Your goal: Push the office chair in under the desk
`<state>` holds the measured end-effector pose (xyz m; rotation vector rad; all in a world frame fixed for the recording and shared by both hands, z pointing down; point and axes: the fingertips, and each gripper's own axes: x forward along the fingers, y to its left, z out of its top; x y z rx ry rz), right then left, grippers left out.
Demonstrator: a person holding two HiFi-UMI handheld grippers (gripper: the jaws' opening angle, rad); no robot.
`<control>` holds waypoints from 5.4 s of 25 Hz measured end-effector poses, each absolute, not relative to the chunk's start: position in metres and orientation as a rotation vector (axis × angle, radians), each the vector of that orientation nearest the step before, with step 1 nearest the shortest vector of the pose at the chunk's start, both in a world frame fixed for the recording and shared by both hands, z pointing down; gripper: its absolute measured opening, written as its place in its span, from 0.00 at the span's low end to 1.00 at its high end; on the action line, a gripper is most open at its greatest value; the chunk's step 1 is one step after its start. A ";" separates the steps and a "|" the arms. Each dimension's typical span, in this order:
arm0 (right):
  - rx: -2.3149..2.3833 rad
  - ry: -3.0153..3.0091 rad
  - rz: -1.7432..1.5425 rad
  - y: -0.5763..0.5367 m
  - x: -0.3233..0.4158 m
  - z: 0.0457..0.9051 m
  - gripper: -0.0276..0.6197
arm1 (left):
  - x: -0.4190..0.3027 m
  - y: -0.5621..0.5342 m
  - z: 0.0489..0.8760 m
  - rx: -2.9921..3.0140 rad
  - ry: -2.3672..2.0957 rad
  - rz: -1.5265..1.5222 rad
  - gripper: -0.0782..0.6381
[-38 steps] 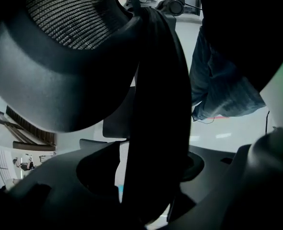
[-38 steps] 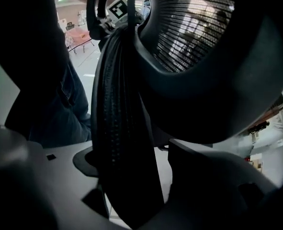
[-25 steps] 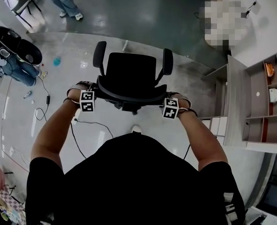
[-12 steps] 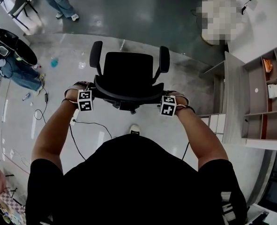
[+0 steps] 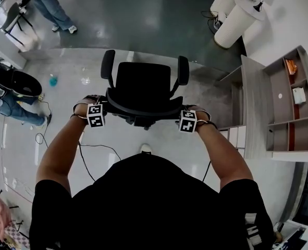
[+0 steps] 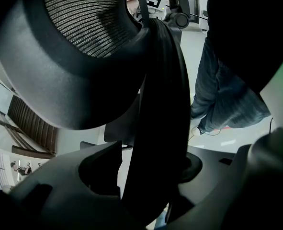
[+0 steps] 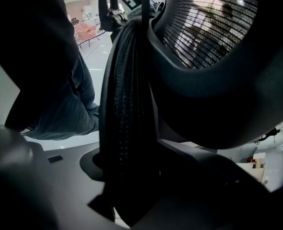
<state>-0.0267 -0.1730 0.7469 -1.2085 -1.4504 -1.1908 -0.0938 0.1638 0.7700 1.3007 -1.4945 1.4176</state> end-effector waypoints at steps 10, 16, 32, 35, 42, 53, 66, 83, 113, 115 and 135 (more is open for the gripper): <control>-1.134 -1.480 -1.139 -0.243 -0.034 0.746 0.40 | -0.128 0.085 0.770 1.400 -1.473 1.421 0.47; -1.070 -1.504 -1.090 -0.281 -0.030 0.743 0.40 | -0.149 0.036 0.766 1.478 -1.452 1.458 0.46; -0.724 -1.617 -0.812 -0.278 -0.029 0.742 0.39 | -0.262 -0.033 0.762 1.863 -1.185 1.659 0.45; -0.655 -1.639 -0.752 -0.270 -0.034 0.742 0.39 | -0.286 -0.045 0.762 1.928 -1.123 1.703 0.45; -0.506 -1.678 -0.640 -0.256 -0.049 0.743 0.39 | -0.333 -0.073 0.764 2.056 -1.000 1.784 0.45; -0.353 -1.710 -0.511 -0.246 -0.068 0.742 0.39 | -0.381 -0.116 0.761 2.166 -0.890 1.866 0.45; -0.289 -1.731 -0.434 -0.287 -0.064 0.745 0.39 | -0.394 -0.184 0.766 2.167 -0.739 1.964 0.45; -0.156 -1.743 -0.351 -0.314 -0.091 0.743 0.36 | -0.434 -0.278 0.764 2.324 -0.610 2.034 0.45; 0.212 -1.743 -0.171 -0.340 -0.195 0.744 0.34 | -0.529 -0.416 0.769 2.606 -0.237 2.135 0.45; 0.217 -1.745 -0.166 -0.348 -0.197 0.744 0.34 | -0.531 -0.425 0.769 2.607 -0.231 2.137 0.45; 0.247 -1.766 -0.169 -0.413 -0.214 0.738 0.34 | -0.544 -0.490 0.756 2.609 -0.246 2.160 0.45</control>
